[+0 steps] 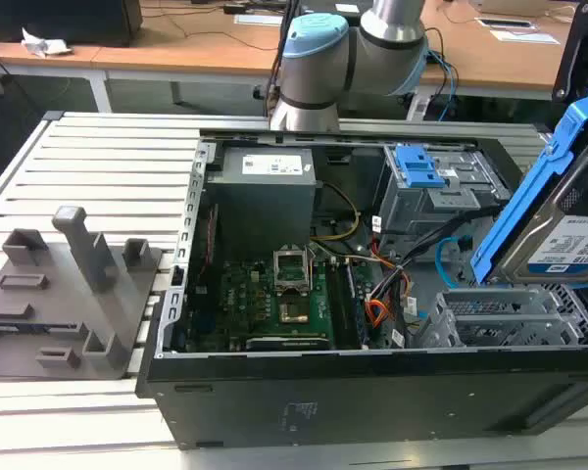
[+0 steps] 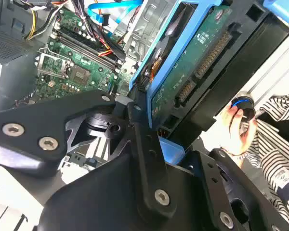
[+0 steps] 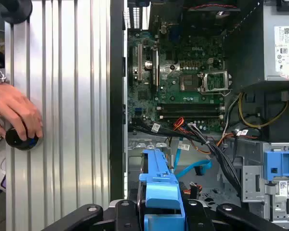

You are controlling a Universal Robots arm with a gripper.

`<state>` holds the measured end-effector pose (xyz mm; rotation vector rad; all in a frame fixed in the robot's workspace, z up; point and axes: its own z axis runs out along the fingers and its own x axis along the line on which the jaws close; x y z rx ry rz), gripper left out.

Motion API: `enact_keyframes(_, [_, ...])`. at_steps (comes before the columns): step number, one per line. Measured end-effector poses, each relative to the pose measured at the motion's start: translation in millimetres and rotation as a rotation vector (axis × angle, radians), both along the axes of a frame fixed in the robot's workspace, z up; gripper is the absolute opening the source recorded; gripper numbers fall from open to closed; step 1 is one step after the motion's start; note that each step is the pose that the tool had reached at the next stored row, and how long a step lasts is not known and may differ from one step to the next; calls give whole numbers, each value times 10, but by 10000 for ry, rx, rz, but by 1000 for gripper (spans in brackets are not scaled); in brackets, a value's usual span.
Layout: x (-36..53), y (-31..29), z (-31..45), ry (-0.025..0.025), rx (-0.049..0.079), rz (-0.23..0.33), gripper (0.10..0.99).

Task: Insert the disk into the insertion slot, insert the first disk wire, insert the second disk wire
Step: 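Insert the disk into the insertion slot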

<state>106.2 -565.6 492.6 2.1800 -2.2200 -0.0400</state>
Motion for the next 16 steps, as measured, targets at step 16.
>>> enact_keyframes(16, [23, 371, -317, 0, -21, 1, 369])
